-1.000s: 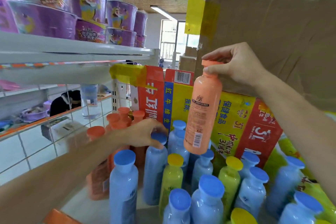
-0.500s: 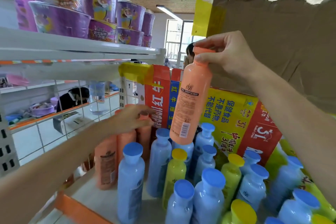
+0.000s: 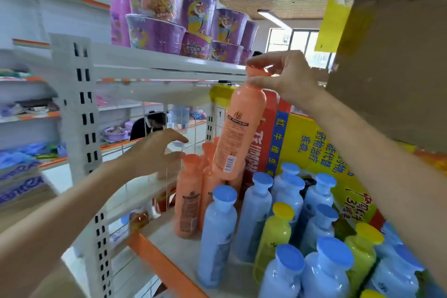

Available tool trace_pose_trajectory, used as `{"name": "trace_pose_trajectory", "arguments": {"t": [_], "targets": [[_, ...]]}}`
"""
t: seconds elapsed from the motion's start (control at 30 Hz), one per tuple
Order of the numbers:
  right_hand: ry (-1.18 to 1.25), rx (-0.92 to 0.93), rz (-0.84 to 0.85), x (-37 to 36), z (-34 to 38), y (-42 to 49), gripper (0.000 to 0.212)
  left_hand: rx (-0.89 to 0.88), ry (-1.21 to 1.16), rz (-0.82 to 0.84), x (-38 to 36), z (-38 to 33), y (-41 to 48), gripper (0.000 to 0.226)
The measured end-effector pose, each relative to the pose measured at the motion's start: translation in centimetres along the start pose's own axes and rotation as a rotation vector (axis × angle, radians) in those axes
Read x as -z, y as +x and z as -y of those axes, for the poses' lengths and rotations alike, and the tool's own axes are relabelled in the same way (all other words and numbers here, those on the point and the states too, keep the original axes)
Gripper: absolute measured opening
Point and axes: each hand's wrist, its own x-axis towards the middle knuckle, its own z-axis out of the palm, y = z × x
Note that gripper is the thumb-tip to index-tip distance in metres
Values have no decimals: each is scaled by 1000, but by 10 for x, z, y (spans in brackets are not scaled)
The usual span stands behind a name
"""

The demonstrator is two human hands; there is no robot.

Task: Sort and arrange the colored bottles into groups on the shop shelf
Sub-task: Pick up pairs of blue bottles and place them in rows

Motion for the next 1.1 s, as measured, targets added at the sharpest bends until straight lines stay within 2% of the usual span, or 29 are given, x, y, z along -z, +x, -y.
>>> {"name": "trace_pose_trajectory", "arguments": {"t": [0.17, 0.33, 0.53, 0.63, 0.73, 0.8, 0.93, 1.1], "targets": [[42, 7, 142, -36, -7, -2, 42, 64, 90, 25, 10, 20, -15, 33], [45, -7, 372, -69, -20, -12, 41, 84, 100, -8, 10, 26, -28, 33], [-49, -21, 660, -108, -38, -36, 38, 116, 67, 31, 4, 28, -32, 31], [-136, -55, 752, -123, -44, -46, 32, 86, 54, 49, 0, 28, -30, 30], [-240, -42, 857, -134, -52, -53, 35, 82, 26, 65, 0, 29, -27, 32], [-266, -50, 879, -138, -55, -53, 37, 57, -9, 50, -1, 32, -23, 25], [-276, -63, 892, -139, -57, -49, 37, -3, -72, 45, -6, 35, -18, 28], [-193, -106, 906, -143, -52, -53, 40, -51, -129, 33, -13, 32, -9, 27]]}}
